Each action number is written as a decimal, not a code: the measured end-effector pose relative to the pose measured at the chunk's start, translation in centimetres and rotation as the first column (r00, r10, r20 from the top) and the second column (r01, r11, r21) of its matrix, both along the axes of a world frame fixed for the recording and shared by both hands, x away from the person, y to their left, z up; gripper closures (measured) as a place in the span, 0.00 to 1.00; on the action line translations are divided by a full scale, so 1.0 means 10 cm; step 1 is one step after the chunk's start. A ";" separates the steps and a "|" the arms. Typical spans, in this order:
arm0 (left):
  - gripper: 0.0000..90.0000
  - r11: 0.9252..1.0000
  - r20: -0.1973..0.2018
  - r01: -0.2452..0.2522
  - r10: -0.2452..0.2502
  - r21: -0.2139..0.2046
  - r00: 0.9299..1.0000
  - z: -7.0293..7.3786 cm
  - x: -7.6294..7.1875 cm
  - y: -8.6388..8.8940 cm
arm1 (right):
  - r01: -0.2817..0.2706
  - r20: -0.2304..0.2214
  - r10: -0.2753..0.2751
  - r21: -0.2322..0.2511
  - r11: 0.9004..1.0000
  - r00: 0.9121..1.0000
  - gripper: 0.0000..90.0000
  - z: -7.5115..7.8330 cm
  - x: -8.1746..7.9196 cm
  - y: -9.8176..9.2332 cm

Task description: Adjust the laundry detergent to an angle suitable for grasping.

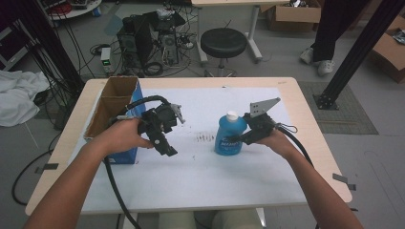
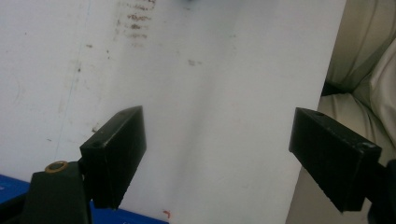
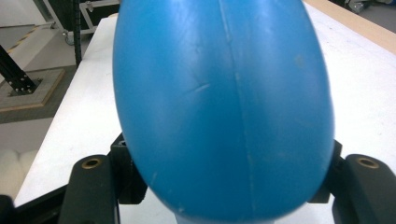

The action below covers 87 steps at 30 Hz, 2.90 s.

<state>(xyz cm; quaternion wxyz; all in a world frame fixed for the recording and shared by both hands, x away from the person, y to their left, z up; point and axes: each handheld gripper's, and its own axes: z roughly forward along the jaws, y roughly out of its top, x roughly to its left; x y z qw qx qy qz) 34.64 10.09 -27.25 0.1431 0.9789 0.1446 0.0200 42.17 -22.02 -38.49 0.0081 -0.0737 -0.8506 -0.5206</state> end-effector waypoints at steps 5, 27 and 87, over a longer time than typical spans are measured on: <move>0.22 1.000 0.000 -0.001 0.001 -0.001 1.000 0.00 0.00 0.00 | -0.006 0.004 0.006 -0.003 1.000 1.000 0.41 0.00 -0.01 0.00; 0.22 1.000 0.005 -0.004 0.004 -0.007 1.000 0.03 0.01 0.01 | -0.003 0.046 0.003 -0.008 1.000 0.999 0.48 0.04 -0.07 -0.01; 0.22 0.983 0.013 0.154 -0.157 0.104 0.988 0.61 0.19 -0.75 | -0.111 0.032 0.112 -0.034 0.993 0.993 0.48 0.39 -0.43 0.20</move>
